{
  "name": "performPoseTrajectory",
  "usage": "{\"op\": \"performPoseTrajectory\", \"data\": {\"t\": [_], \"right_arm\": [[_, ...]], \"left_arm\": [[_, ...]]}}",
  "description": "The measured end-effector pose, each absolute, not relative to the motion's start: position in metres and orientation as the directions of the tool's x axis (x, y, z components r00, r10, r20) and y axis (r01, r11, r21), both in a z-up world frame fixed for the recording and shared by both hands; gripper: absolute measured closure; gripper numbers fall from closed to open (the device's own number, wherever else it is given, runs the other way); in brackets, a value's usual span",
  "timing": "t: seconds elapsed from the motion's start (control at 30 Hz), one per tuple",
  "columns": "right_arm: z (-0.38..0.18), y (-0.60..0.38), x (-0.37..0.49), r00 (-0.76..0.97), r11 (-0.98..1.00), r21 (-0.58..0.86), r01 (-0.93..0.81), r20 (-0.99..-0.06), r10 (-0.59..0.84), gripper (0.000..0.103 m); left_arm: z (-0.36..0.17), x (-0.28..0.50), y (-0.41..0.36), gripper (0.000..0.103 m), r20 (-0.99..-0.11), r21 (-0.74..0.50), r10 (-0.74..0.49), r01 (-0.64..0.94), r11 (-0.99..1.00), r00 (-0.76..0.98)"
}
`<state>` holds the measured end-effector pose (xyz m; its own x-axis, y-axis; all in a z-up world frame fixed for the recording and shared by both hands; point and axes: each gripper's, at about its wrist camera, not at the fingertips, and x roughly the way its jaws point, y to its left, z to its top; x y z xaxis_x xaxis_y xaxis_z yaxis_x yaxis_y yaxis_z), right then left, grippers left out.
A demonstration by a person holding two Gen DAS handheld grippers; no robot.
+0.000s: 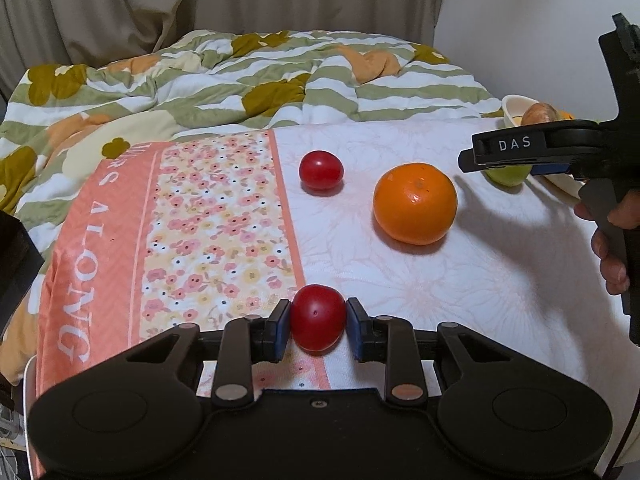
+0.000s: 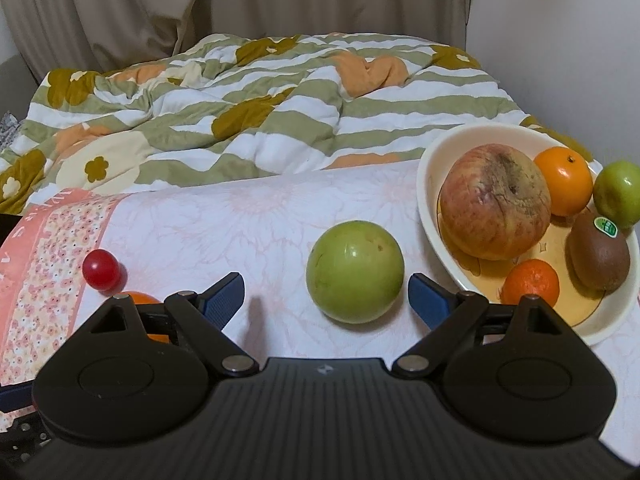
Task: Organize fruits
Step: 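Grasp a red cherry tomato with the left gripper while the right gripper grasps a green apple, then carry the tomato and green apple over the cream bowl with both grippers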
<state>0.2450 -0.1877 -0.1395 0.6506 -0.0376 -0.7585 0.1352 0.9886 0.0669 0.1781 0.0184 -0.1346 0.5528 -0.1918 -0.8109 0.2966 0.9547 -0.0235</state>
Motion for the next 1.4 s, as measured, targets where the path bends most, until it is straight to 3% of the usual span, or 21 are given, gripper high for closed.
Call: {"op": "performPoseTrajectory", "data": {"t": [0.2,0.4,0.57,1.4], "right_arm": [[-0.142,-0.190,0.252,0.648,0.990,0.055,0.131,-0.761,-0.044,0.002],[-0.145,-0.194,0.257,0.642,0.991,0.046,0.129,-0.765,-0.048,0.016],[-0.146,-0.197,0.257,0.639,0.991,0.013,0.134,-0.766,-0.077,0.034],[-0.102,-0.178,0.215,0.694,0.997,0.051,0.060,-0.720,-0.005,0.035]], "left_arm": [[-0.134,0.177,0.021,0.071,-0.810,-0.031,-0.191,0.285,0.958,0.554],[-0.132,0.177,0.020,0.071,-0.810,-0.039,-0.192,0.275,0.961,0.554],[-0.132,0.176,0.020,0.071,-0.809,-0.043,-0.191,0.268,0.962,0.556],[-0.094,0.146,0.025,0.071,-0.748,-0.068,-0.214,0.247,0.967,0.629]]}}
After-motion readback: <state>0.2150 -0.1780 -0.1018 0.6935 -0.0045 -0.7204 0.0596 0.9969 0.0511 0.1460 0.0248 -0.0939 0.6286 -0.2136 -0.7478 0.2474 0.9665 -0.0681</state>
